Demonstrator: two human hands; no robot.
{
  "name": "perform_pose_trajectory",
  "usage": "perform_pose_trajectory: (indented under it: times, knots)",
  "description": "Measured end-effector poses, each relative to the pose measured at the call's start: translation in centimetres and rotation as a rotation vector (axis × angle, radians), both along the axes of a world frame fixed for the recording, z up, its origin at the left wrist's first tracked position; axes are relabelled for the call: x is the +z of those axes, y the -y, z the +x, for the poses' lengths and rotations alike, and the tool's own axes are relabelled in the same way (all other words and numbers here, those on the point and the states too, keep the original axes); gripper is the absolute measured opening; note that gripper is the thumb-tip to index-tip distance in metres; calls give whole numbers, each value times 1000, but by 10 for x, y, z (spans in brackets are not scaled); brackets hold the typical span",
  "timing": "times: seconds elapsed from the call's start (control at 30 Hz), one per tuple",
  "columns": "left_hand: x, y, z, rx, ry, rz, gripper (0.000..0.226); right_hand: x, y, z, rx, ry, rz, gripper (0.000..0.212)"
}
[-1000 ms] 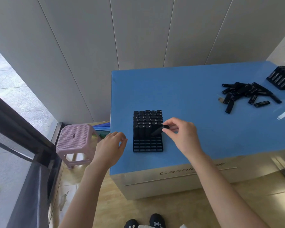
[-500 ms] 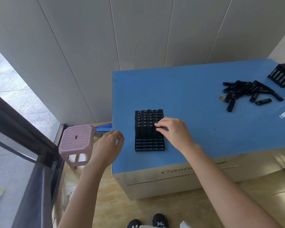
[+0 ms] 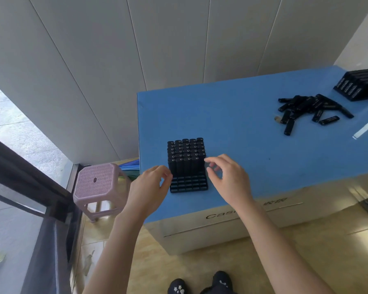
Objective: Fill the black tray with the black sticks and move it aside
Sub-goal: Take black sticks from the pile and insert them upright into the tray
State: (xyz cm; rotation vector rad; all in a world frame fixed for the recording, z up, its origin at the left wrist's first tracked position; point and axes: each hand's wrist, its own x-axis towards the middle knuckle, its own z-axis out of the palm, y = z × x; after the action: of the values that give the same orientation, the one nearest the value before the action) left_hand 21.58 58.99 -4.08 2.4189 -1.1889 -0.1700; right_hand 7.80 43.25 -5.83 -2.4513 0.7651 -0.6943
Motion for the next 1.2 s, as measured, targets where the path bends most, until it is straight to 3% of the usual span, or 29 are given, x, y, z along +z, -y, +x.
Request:
perform_pose_trajectory:
  times: [0.43, 0.7, 1.2]
  knots:
    - [1, 125, -126, -47, -7, -65, 21, 3, 109, -143, -67, -106, 48, 16]
    - [-12, 209, -206, -133, -65, -8, 22, -3, 184, -233, -171, -128, 71, 16]
    - [-11, 397, -213, -167, -39, -31, 22, 8, 352, -252, -208, -167, 40, 16]
